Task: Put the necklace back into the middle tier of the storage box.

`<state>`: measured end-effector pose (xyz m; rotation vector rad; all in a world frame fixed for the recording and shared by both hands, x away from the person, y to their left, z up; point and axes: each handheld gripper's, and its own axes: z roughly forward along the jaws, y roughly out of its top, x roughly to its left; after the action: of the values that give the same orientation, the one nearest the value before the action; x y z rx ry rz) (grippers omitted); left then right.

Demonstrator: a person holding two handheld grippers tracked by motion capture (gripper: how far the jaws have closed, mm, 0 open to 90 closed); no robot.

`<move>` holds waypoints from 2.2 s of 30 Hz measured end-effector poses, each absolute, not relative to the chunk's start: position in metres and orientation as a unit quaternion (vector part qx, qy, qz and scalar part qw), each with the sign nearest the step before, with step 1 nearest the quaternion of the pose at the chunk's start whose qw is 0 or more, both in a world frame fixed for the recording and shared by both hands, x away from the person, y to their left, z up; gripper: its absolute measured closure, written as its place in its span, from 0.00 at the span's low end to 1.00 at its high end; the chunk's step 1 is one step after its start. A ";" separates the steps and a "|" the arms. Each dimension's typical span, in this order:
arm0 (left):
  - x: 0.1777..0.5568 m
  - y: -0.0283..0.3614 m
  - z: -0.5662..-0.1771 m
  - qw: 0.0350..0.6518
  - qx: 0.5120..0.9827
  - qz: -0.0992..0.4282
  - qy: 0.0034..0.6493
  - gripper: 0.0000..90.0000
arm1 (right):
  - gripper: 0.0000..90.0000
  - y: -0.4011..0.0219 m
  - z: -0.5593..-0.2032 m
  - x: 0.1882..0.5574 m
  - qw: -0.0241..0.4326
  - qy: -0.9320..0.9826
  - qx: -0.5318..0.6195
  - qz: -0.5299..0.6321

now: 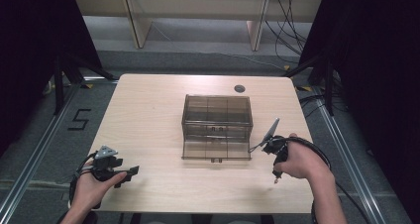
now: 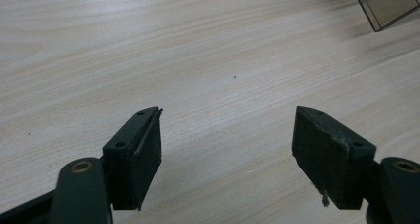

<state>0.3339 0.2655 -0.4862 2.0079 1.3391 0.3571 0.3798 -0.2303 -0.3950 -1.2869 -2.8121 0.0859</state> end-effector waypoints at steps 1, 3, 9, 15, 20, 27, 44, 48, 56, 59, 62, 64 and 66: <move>0.334 0.266 -0.486 0.342 0.775 0.137 0.513 0.30 | 0.96 -0.230 -0.395 0.380 0.024 -0.910 -0.413 0.028; 0.334 0.265 -0.487 0.343 0.774 0.136 0.514 0.30 | 0.96 -0.229 -0.395 0.382 0.025 -0.913 -0.406 0.028; 0.334 0.265 -0.487 0.345 0.774 0.137 0.512 0.30 | 0.96 -0.222 -0.394 0.385 0.022 -0.914 -0.404 0.031; 0.334 0.265 -0.486 0.343 0.775 0.135 0.513 0.30 | 0.96 -0.211 -0.392 0.389 0.020 -0.918 -0.393 0.034; 0.334 0.263 -0.488 0.350 0.770 0.134 0.516 0.30 | 0.96 -0.205 -0.390 0.393 0.016 -0.923 -0.384 0.037; 0.334 0.265 -0.487 0.340 0.780 0.130 0.509 0.30 | 0.97 -0.201 -0.386 0.397 0.015 -0.925 -0.379 0.037; 0.334 0.263 -0.488 0.348 0.771 0.130 0.517 0.30 | 0.96 -0.194 -0.377 0.404 0.006 -0.928 -0.371 0.043; 0.334 0.263 -0.488 0.348 0.772 0.130 0.516 0.30 | 0.97 -0.191 -0.373 0.407 0.003 -0.926 -0.374 0.046; 0.334 0.263 -0.488 0.348 0.772 0.130 0.517 0.30 | 0.97 -0.187 -0.369 0.411 0.001 -0.926 -0.374 0.045; 0.334 0.263 -0.488 0.348 0.771 0.129 0.517 0.30 | 0.97 -0.186 -0.370 0.414 0.000 -0.931 -0.362 0.042; 0.334 0.263 -0.488 0.348 0.771 0.129 0.518 0.30 | 0.96 -0.185 -0.370 0.414 0.002 -0.926 -0.375 0.041; 0.334 0.263 -0.488 0.348 0.771 0.128 0.518 0.30 | 0.97 -0.187 -0.369 0.416 0.003 -0.931 -0.363 0.040; 0.334 0.263 -0.488 0.348 0.771 0.128 0.518 0.30 | 0.96 -0.186 -0.368 0.416 0.005 -0.926 -0.375 0.039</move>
<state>0.3337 0.2626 -0.4880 1.9994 1.3432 0.3329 0.4162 -0.1857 -0.3681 -1.1756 -2.9010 0.1232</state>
